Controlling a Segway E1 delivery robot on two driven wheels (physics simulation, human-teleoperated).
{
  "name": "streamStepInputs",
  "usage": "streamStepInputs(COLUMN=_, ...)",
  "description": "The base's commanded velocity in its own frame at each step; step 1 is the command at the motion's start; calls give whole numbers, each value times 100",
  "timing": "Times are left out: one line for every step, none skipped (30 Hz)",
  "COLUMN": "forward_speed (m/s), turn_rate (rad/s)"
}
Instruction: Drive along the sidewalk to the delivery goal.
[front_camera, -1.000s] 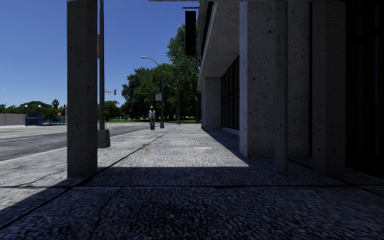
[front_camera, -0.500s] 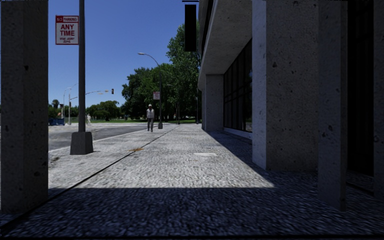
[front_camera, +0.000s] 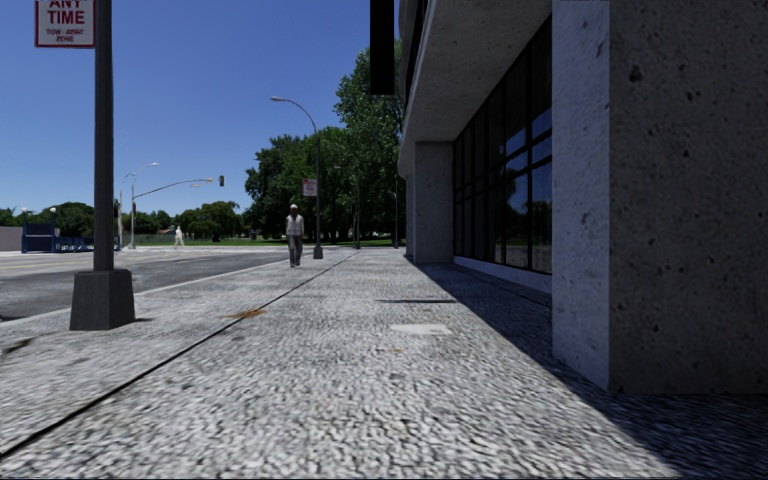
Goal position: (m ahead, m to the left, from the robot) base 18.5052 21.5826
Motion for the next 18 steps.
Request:
streamStepInputs(forward_speed=200, turn_rate=0)
streamStepInputs(forward_speed=200, turn_rate=0)
streamStepInputs(forward_speed=200, turn_rate=0)
streamStepInputs(forward_speed=200, turn_rate=0)
streamStepInputs(forward_speed=200, turn_rate=3)
streamStepInputs(forward_speed=200, turn_rate=15)
streamStepInputs(forward_speed=200, turn_rate=25)
streamStepInputs(forward_speed=200, turn_rate=25)
streamStepInputs(forward_speed=200, turn_rate=29)
streamStepInputs(forward_speed=200, turn_rate=16)
streamStepInputs(forward_speed=200, turn_rate=0)
streamStepInputs(forward_speed=200, turn_rate=0)
streamStepInputs(forward_speed=200, turn_rate=0)
streamStepInputs(forward_speed=200, turn_rate=0)
streamStepInputs(forward_speed=200, turn_rate=0)
streamStepInputs(forward_speed=200, turn_rate=0)
streamStepInputs(forward_speed=200, turn_rate=0)
streamStepInputs(forward_speed=200, turn_rate=0)
